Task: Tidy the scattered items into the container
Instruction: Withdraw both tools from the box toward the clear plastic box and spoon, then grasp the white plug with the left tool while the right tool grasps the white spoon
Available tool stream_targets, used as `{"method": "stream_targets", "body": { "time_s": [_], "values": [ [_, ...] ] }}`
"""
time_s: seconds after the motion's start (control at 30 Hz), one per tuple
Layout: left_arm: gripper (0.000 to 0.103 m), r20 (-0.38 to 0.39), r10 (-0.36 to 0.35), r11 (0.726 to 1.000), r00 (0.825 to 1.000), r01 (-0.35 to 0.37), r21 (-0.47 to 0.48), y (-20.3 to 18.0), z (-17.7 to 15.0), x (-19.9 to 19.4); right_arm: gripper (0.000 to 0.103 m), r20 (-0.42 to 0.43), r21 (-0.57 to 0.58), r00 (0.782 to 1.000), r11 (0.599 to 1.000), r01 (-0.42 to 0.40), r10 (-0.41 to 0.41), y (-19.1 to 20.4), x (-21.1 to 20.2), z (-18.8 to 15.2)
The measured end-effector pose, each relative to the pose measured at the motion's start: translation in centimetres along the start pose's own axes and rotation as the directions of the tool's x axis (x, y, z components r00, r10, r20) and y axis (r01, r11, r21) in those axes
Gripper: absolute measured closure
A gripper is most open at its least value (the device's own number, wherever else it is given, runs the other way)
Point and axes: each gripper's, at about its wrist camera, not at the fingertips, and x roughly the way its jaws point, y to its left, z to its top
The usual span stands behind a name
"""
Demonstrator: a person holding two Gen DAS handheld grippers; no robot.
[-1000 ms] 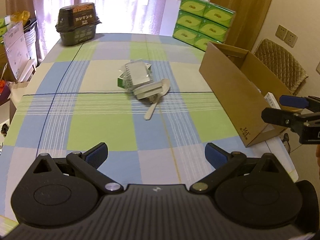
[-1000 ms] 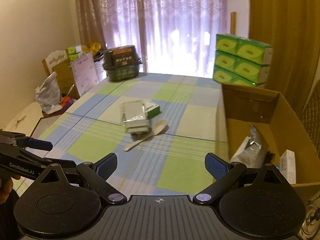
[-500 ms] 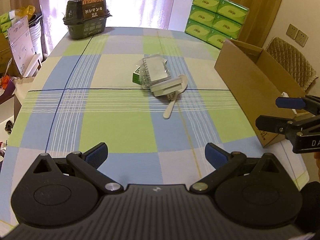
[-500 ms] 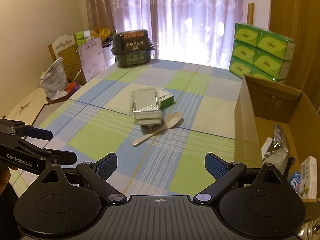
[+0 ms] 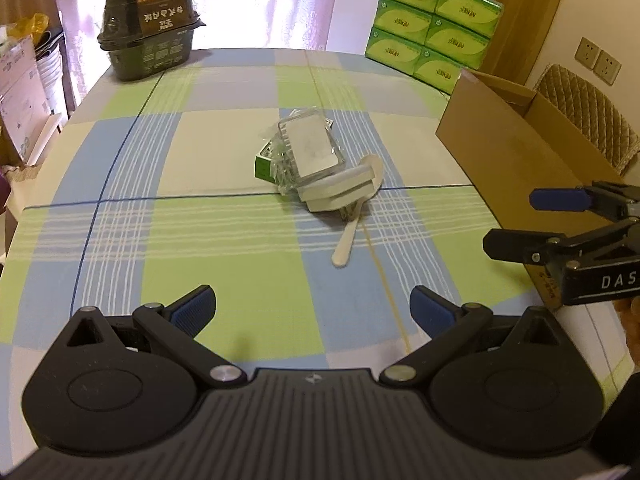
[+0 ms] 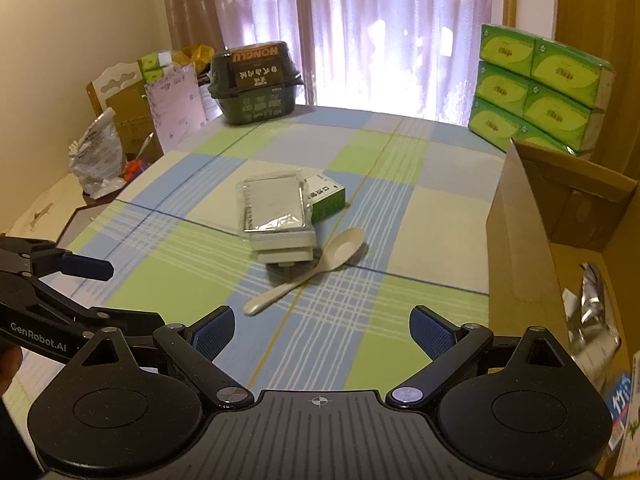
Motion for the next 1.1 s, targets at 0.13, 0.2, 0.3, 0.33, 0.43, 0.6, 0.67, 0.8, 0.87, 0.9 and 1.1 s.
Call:
{"method": "stream_targets", "body": {
  "time_s": [0.13,0.2,0.3,0.33,0.43,0.6,0.67,0.8,0.87,0.9,1.1],
  "values": [
    [0.002,0.001,-0.003,1.0,1.0,0.003,0.01,0.2,1.1,1.7,0.004,-0.007,0.002,1.0,1.0,0.024,-0.024,-0.5,1.6,0.4],
    [0.002,0.01,-0.014,1.0,1.0,0.014,0.007,0.2,1.8,2.6,0.004,-0.003,0.014,0.999,0.999,0.035,-0.035,-0.9,2.2,0.6],
    [0.002,0.028,-0.034,0.999,0.999,0.035,-0.024,-0.1,2.7,3.9,0.004,0.028,0.03,0.999,0.999,0.045,-0.046,-1.7,2.5,0.8],
    [0.003,0.036,-0.041,0.999,0.999,0.042,-0.035,-0.2,3.0,4.4,0.004,0.031,0.029,0.998,0.999,0.046,-0.047,-1.9,2.6,0.9],
    [0.007,0.049,-0.049,0.996,0.998,0.052,-0.067,-0.8,3.8,5.8,0.004,0.007,0.014,0.999,0.999,0.05,-0.05,-2.6,3.4,1.2],
    [0.01,0.046,-0.044,0.993,0.998,0.048,-0.108,-1.4,4.8,7.9,0.004,0.0,-0.031,0.999,0.998,0.053,-0.053,-3.4,3.9,2.3],
    [0.013,0.048,-0.036,0.994,0.998,0.041,-0.105,-1.7,5.2,8.6,0.004,0.012,-0.013,0.998,0.998,0.062,-0.061,-4.1,3.8,2.8],
    [0.019,0.055,-0.032,0.992,0.998,0.039,-0.121,-2.5,5.8,10.0,0.004,0.043,0.011,0.996,0.997,0.08,-0.08,-5.3,3.1,3.6],
    [0.024,0.061,-0.027,0.989,0.998,0.035,-0.141,-2.8,6.0,10.8,0.004,0.059,0.018,0.995,0.996,0.082,-0.083,-5.7,2.7,3.9],
    [0.025,0.062,-0.02,0.988,0.998,0.029,-0.152,-2.9,6.1,11.1,0.004,0.065,0.019,0.994,0.996,0.083,-0.084,-6.0,2.6,4.0],
    [0.036,0.039,0.046,0.983,0.998,-0.039,-0.18,-3.3,6.2,13.0,0.004,0.071,0.027,0.994,0.996,0.083,-0.085,-6.6,2.6,3.8]
  ]
}}
